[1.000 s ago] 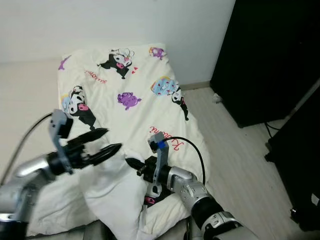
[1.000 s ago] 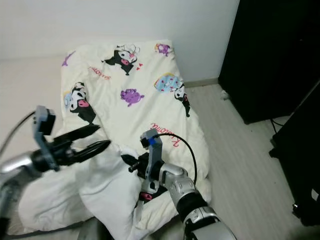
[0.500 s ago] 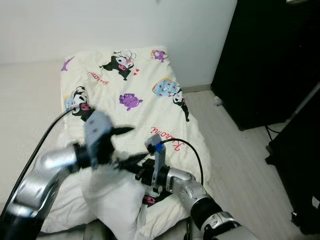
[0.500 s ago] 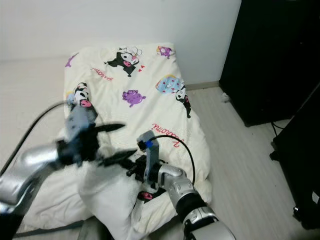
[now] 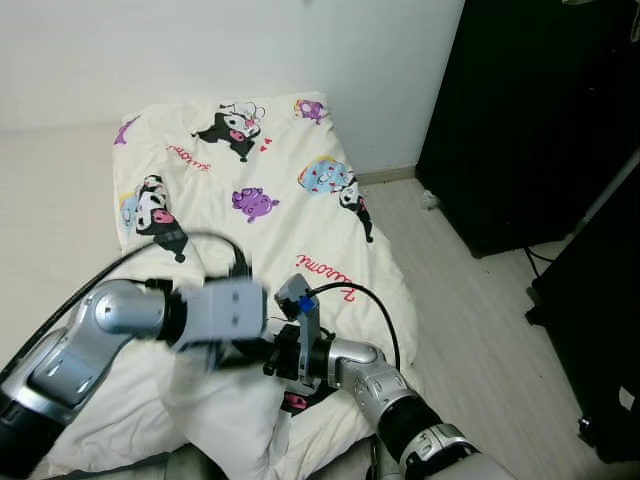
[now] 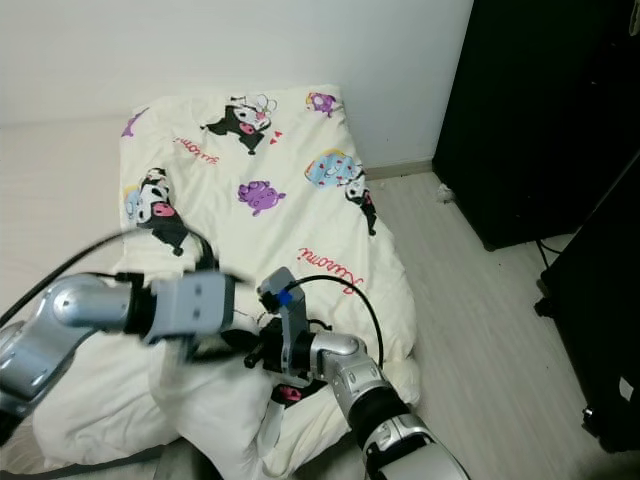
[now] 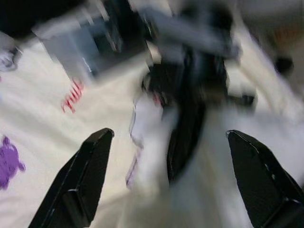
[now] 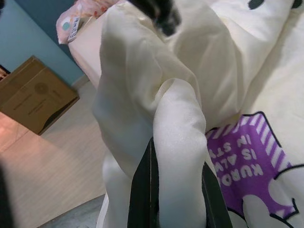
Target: Clean up the room
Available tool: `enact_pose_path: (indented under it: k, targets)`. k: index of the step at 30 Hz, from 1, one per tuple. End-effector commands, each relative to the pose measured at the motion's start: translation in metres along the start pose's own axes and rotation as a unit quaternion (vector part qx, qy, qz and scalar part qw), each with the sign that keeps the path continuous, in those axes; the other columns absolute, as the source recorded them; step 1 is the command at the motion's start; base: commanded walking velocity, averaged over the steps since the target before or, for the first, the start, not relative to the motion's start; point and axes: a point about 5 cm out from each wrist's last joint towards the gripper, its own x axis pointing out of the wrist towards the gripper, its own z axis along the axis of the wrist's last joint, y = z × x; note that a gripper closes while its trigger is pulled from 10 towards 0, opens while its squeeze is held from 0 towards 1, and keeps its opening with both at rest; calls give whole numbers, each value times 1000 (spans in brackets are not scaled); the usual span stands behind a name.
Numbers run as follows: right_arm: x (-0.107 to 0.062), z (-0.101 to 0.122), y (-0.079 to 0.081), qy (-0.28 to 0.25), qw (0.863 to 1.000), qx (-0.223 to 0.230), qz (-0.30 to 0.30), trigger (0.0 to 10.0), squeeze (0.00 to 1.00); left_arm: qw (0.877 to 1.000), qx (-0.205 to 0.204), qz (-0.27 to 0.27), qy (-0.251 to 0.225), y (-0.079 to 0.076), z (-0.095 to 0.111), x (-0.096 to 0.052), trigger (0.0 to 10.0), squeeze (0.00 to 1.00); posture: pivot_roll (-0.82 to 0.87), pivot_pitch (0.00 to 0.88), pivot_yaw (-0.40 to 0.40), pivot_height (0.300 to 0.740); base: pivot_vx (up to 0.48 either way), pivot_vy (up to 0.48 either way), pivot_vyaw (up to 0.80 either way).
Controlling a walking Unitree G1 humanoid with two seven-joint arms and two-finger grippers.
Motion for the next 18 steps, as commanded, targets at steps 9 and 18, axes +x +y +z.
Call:
enact_pose_path:
  k: [9,18]
  targets:
    - [23,-3,28,-13,998,5,57,10000,0,993,42,8,112,27,-24,-10,10000,0,-49,157,23,566,0,0,0]
    - [26,-4,34,-8,997,-5,77,10000,0,992,50,-31,112,21,-21,3,10000,0,-53,159,23,566,0,0,0]
